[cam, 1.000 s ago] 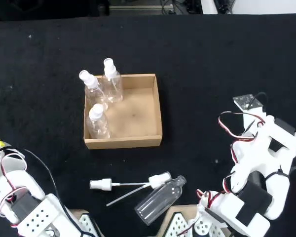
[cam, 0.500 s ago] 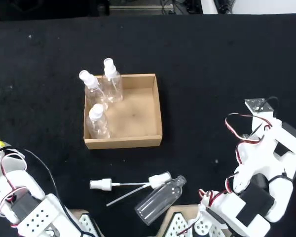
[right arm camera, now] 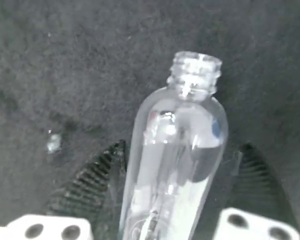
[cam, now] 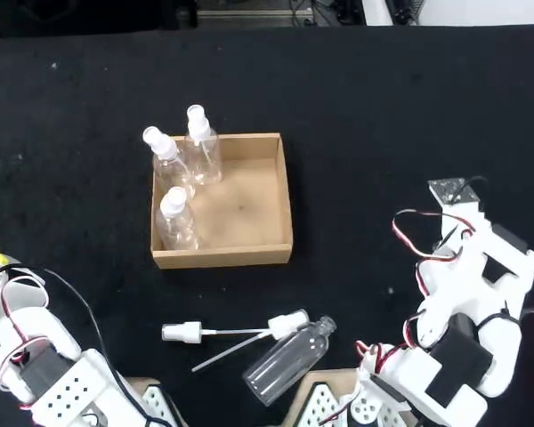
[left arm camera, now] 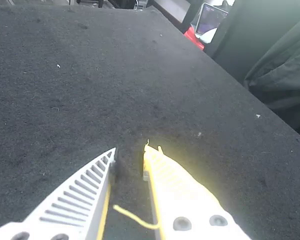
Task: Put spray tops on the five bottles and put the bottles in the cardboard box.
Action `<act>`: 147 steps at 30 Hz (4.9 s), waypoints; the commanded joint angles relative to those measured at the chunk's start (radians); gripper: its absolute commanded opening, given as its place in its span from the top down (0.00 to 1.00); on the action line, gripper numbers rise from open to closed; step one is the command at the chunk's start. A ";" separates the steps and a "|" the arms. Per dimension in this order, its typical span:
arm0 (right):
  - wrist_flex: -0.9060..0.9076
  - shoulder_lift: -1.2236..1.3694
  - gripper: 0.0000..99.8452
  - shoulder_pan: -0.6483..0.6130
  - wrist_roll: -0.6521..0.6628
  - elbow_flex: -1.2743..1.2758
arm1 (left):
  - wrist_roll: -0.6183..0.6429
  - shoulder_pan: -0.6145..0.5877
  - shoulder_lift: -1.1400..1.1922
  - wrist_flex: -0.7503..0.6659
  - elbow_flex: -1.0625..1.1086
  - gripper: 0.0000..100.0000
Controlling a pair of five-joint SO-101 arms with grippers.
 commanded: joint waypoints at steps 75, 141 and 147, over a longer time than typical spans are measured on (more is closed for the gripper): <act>0.267 -0.386 0.98 0.238 0.064 -0.199 | -1.028 1.330 0.497 0.867 -0.492 0.75; 0.318 -0.387 0.98 0.258 0.087 -0.194 | -1.300 1.293 0.825 0.948 -0.588 0.89; 0.318 -0.387 0.98 0.258 0.087 -0.194 | -1.318 1.291 0.821 1.059 -0.737 0.89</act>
